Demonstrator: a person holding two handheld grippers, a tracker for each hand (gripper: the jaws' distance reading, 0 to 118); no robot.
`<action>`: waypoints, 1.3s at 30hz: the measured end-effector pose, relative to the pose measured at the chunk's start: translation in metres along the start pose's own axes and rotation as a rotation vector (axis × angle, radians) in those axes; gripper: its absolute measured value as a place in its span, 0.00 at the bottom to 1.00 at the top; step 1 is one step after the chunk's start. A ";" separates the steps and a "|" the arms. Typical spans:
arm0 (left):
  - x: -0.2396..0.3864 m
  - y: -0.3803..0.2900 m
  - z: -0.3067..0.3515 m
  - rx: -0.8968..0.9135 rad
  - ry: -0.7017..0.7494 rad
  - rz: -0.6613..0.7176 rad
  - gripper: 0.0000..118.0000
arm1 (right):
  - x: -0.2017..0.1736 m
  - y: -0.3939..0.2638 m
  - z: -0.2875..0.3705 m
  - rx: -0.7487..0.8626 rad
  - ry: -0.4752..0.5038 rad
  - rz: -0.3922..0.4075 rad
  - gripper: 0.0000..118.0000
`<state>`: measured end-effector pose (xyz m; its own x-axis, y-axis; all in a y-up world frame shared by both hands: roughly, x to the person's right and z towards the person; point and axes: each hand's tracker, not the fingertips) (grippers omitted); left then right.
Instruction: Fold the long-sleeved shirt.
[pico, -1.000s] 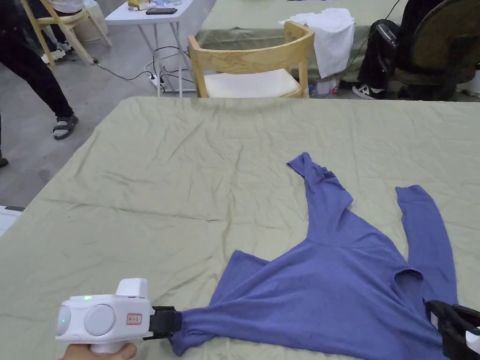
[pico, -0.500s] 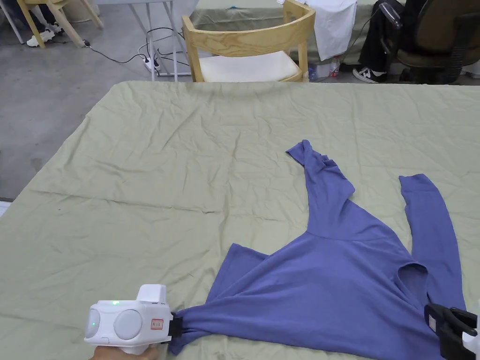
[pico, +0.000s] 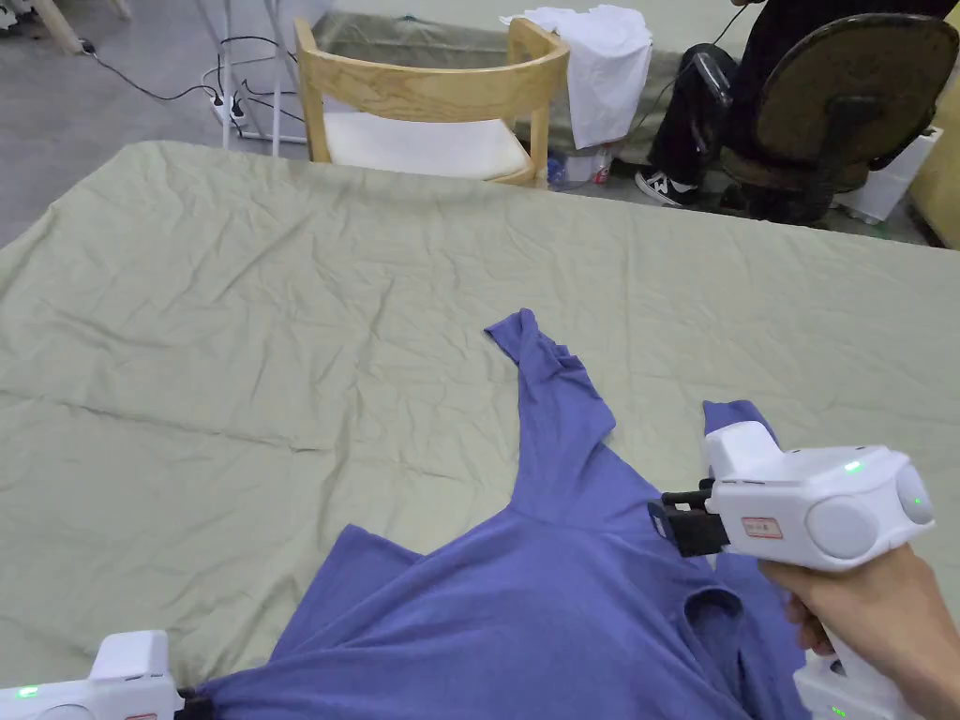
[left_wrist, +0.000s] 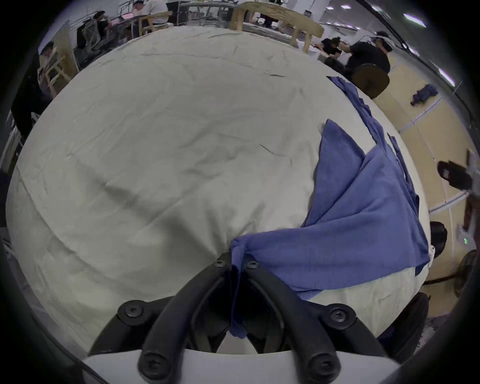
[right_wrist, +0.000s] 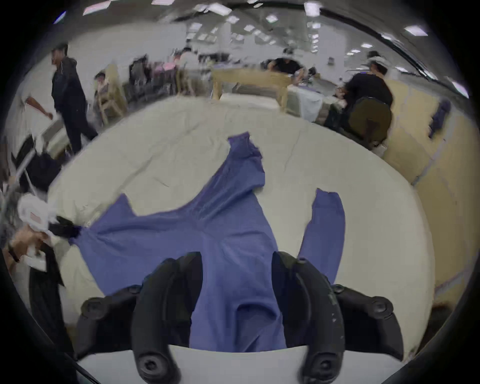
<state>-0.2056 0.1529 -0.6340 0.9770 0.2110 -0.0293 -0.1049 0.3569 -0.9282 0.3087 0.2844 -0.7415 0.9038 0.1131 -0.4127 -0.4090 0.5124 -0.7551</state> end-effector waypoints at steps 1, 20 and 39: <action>0.002 -0.001 -0.001 0.001 0.006 0.003 0.05 | 0.006 0.009 -0.015 -0.019 0.013 0.040 0.52; 0.020 0.003 0.008 -0.004 0.029 -0.020 0.05 | 0.027 0.004 -0.124 -0.172 -0.020 0.017 0.04; 0.076 0.083 0.216 0.521 -0.031 -0.297 0.05 | 0.025 0.024 0.240 0.572 -0.242 -0.088 0.04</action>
<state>-0.1803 0.3952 -0.6326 0.9734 0.0576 0.2218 0.0871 0.8023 -0.5906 0.3515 0.5037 -0.6478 0.9614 0.2051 -0.1835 -0.2600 0.8954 -0.3614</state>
